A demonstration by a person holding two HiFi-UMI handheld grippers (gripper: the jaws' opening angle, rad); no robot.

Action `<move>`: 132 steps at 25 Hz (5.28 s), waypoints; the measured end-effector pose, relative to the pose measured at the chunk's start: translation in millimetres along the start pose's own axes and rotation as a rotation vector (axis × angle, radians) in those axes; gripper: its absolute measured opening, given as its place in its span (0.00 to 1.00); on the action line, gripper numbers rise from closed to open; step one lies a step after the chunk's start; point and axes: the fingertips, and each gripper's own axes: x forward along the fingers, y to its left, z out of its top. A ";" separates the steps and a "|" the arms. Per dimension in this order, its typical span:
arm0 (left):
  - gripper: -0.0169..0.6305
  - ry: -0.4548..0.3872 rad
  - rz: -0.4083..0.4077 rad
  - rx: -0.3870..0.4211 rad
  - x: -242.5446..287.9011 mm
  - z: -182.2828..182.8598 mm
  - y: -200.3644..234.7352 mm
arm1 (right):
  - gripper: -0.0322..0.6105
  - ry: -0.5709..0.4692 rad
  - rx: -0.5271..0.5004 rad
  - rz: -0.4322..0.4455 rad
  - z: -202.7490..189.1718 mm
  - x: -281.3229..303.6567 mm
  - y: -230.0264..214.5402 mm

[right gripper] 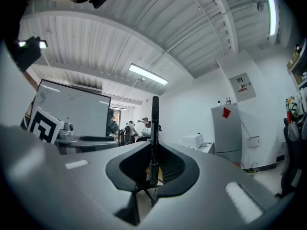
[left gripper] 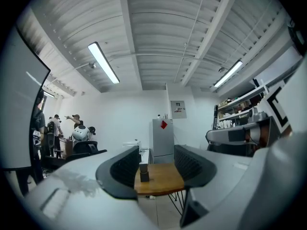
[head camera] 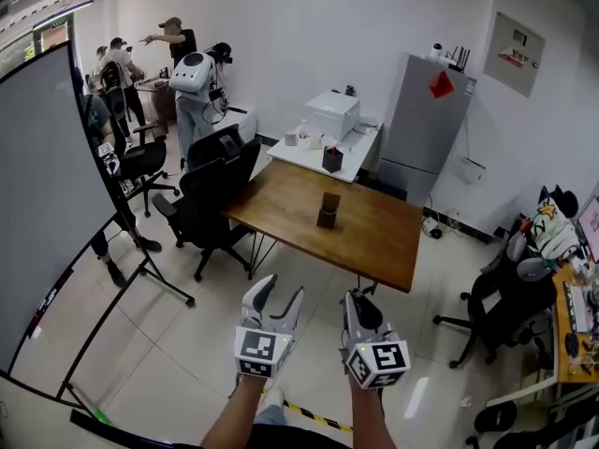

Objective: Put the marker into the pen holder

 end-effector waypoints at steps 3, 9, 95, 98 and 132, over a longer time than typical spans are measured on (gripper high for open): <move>0.38 -0.020 -0.016 0.010 33.4 6.6 29.8 | 0.12 -0.001 -0.010 -0.006 3.6 47.3 -3.5; 0.37 -0.032 0.001 0.007 78.8 1.3 94.4 | 0.12 -0.003 -0.023 0.024 -0.4 120.7 5.6; 0.33 0.383 -0.441 -0.057 639.4 -223.2 214.8 | 0.12 0.459 0.128 -0.245 -300.4 549.3 -320.2; 0.33 0.413 -0.442 -0.062 637.5 -238.0 211.9 | 0.12 0.491 0.131 -0.245 -314.6 549.7 -320.9; 0.33 0.485 -0.406 -0.104 614.6 -268.7 204.8 | 0.13 0.619 0.164 -0.284 -359.9 536.5 -331.4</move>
